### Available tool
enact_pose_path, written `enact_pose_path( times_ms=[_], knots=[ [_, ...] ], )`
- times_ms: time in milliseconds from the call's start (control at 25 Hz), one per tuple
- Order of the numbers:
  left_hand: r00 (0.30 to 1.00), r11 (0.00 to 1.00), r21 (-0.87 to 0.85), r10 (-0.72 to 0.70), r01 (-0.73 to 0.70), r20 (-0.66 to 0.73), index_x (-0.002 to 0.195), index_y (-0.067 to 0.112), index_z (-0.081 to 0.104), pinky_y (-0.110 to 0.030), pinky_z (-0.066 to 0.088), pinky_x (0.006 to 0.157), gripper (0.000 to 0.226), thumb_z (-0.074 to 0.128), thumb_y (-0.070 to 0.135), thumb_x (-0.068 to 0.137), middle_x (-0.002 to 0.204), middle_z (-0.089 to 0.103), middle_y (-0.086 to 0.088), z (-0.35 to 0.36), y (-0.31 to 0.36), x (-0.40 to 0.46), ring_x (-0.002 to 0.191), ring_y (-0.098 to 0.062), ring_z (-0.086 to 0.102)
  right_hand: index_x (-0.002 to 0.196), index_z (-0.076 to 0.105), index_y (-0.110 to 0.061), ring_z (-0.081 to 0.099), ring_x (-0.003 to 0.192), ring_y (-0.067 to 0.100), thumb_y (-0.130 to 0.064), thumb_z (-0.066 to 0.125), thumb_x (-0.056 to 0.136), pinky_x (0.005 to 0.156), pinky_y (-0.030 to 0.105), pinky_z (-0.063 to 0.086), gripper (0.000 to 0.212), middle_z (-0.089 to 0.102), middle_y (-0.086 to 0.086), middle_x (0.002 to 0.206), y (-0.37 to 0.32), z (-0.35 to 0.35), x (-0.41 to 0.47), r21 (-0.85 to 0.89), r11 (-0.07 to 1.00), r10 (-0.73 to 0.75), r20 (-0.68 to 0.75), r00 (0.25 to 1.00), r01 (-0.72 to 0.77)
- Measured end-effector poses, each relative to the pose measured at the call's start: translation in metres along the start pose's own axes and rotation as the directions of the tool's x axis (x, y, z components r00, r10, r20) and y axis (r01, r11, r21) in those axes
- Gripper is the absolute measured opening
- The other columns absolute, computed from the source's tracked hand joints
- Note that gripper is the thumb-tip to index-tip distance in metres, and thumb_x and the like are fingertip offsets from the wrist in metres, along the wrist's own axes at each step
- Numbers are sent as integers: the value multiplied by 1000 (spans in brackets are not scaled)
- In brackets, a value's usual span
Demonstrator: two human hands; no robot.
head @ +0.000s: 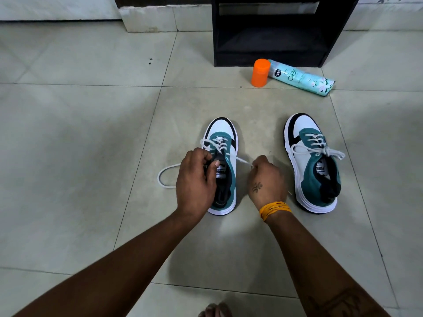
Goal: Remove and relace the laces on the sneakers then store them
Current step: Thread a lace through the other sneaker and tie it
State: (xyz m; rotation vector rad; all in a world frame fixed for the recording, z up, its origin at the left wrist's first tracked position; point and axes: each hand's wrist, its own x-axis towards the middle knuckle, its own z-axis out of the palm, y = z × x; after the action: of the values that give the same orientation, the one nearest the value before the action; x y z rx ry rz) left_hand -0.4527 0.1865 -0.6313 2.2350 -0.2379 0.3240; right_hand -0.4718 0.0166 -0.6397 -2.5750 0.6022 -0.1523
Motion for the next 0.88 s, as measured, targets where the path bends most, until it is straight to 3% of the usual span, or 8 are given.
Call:
enact_pose_path(
  times_ms=[80,200,280,440,560,720,800,880],
  knots=[
    [1000,1000,2,3,-3,-6,102,17,55,-44,49,76,13,63,27,100,99,57,5,1,-1,-1,88,-21,57,106,61,-9,65,92,46,-15,49,96,71,41,49,16,70,21,95,1,-4,0,-17,1000,16,53,998,-15],
    [1000,1000,-5,5,-5,-11,102,16,55,-44,50,76,13,63,26,100,99,57,5,2,0,0,89,-21,58,122,58,-17,65,87,42,-21,50,98,66,41,46,26,72,15,93,-22,-10,-2,76,970,-228,-26,973,229],
    [1000,1000,-13,5,-5,-14,102,15,55,-45,50,76,13,63,25,100,99,58,5,2,1,0,89,-22,58,116,59,-18,65,85,39,-24,50,101,62,38,40,19,72,11,93,-34,-10,-1,106,930,-346,-63,936,352],
    [1000,1000,-15,-3,3,-14,101,15,55,-44,50,75,13,64,25,100,99,57,5,1,1,0,88,-20,57,97,59,-13,64,80,41,-30,46,100,60,37,40,21,69,13,86,-12,-1,4,79,979,-181,-79,980,187],
    [1000,1000,-11,-7,7,-10,102,17,55,-43,50,75,13,64,26,101,99,57,6,1,2,0,88,-19,57,97,61,-13,65,81,43,-23,51,99,63,37,45,14,69,15,83,1,0,1,58,998,-32,-35,999,34],
    [1000,1000,0,-5,5,-25,102,16,55,-43,50,75,12,64,22,100,98,57,6,2,3,-1,88,-20,57,122,59,-18,65,85,40,-21,53,97,63,39,42,26,72,13,89,-30,-11,-3,100,968,-223,-68,972,229],
    [1000,1000,-3,-5,5,-28,102,15,55,-45,50,75,11,64,21,100,99,57,5,3,3,0,88,-21,57,116,60,-18,66,87,39,-23,52,99,64,39,44,19,73,10,93,-39,-11,-3,112,939,-319,-74,945,326],
    [1000,1000,-6,-13,13,-27,102,15,54,-46,50,75,11,64,20,100,100,57,4,4,3,0,89,-23,57,104,60,-17,65,85,39,-26,51,101,63,39,43,14,71,9,92,-33,-10,0,115,947,-292,-88,952,301]
  ],
)
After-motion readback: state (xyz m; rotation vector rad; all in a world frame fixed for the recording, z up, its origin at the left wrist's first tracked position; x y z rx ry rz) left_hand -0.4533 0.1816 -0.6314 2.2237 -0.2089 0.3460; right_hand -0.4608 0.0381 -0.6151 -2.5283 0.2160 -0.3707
